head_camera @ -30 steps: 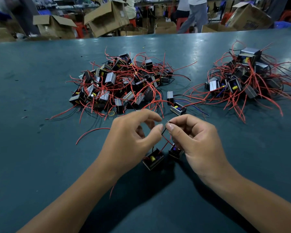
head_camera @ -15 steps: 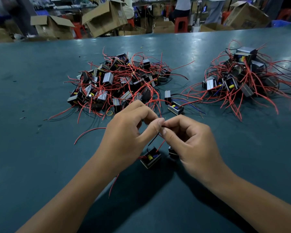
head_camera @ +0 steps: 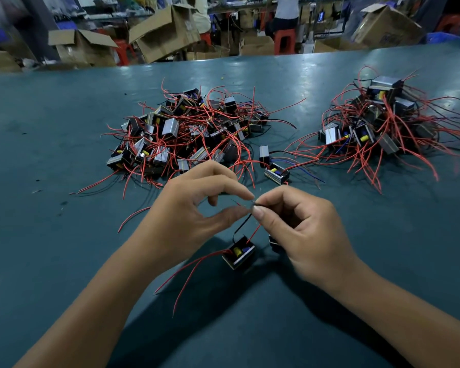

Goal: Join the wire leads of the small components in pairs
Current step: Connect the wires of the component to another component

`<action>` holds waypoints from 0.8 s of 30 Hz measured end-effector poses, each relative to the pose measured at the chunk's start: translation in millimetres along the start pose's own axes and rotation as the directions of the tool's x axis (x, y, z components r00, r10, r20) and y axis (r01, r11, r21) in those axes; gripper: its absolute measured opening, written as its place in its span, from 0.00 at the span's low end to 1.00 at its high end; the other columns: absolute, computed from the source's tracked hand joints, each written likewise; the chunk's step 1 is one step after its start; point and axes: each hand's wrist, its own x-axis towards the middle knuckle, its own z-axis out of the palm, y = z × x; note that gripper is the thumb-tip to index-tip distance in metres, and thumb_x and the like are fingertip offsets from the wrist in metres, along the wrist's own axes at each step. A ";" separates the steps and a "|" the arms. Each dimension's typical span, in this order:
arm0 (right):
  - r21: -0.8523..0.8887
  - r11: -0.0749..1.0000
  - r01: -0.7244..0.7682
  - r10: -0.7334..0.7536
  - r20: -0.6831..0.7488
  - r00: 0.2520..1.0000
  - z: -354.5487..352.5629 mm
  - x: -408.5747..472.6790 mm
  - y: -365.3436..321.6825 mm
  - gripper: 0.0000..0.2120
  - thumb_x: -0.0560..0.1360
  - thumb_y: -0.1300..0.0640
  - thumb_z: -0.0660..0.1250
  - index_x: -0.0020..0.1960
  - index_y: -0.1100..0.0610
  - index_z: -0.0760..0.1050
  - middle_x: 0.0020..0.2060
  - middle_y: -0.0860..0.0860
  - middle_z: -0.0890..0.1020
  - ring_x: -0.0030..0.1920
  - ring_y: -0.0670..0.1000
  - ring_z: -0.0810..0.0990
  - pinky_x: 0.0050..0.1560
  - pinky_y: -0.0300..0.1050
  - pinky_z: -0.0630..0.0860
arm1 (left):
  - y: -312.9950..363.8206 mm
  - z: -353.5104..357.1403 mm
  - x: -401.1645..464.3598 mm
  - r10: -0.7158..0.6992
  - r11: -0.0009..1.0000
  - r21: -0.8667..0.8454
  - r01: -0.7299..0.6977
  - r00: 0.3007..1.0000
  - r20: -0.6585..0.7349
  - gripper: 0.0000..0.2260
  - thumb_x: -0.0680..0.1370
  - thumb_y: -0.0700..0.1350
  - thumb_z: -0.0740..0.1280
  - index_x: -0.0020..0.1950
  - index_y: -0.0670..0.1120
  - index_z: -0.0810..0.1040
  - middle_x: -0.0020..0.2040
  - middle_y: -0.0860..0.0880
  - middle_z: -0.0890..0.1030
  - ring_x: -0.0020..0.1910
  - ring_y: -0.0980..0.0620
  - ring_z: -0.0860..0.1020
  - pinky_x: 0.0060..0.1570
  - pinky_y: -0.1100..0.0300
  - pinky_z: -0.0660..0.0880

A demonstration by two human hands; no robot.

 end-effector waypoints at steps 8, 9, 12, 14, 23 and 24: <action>0.063 0.998 0.015 -0.021 0.103 0.994 -2.2 0.1 2.6 0.02 0.76 0.52 0.69 0.46 0.49 0.79 0.29 0.41 0.75 0.30 0.40 0.69 0.31 0.35 0.67 | -6.4 0.4 3.7 0.179 0.968 0.179 -0.177 0.984 0.003 0.06 0.76 0.47 0.72 0.48 0.46 0.86 0.47 0.51 0.78 0.47 0.48 0.78 0.46 0.46 0.75; 0.057 0.998 0.020 -0.026 0.115 0.993 -2.3 -0.4 2.3 0.01 0.77 0.53 0.69 0.46 0.49 0.79 0.29 0.41 0.75 0.30 0.40 0.69 0.31 0.34 0.67 | -6.6 -0.4 3.6 0.196 0.962 0.193 -0.195 0.981 0.015 0.06 0.76 0.47 0.72 0.48 0.46 0.86 0.46 0.52 0.78 0.46 0.47 0.78 0.45 0.46 0.75; 0.045 0.999 0.022 -0.028 0.137 0.990 -2.2 -1.1 0.9 0.01 0.77 0.54 0.69 0.46 0.50 0.79 0.30 0.40 0.76 0.29 0.40 0.70 0.32 0.32 0.67 | -7.9 -4.5 4.0 0.245 0.934 0.254 -0.253 0.968 0.060 0.06 0.78 0.46 0.71 0.48 0.46 0.86 0.46 0.51 0.78 0.44 0.45 0.76 0.43 0.47 0.73; 0.036 0.999 0.019 -0.023 0.142 0.990 -2.1 -0.9 0.1 0.02 0.77 0.54 0.68 0.46 0.51 0.79 0.29 0.39 0.75 0.29 0.41 0.70 0.33 0.32 0.66 | -8.1 -6.6 4.0 0.270 0.918 0.279 -0.281 0.960 0.078 0.06 0.79 0.45 0.70 0.48 0.45 0.86 0.46 0.50 0.78 0.44 0.46 0.75 0.42 0.50 0.72; -0.067 0.994 0.090 -0.080 0.135 0.988 -4.5 -1.0 -4.0 0.03 0.77 0.56 0.68 0.45 0.53 0.79 0.31 0.40 0.75 0.30 0.40 0.71 0.34 0.30 0.66 | -2.9 -4.9 3.0 0.200 0.943 0.240 -0.231 0.969 0.149 0.08 0.81 0.47 0.65 0.48 0.45 0.81 0.48 0.52 0.76 0.47 0.52 0.74 0.49 0.58 0.71; -0.108 0.987 0.122 -0.107 0.132 0.985 -5.2 -0.9 -5.3 0.03 0.78 0.57 0.68 0.45 0.54 0.79 0.32 0.41 0.76 0.32 0.41 0.73 0.36 0.30 0.66 | -2.4 -4.9 2.3 0.154 0.965 0.187 -0.186 0.973 0.172 0.07 0.81 0.47 0.65 0.48 0.46 0.79 0.47 0.54 0.75 0.47 0.55 0.73 0.48 0.61 0.69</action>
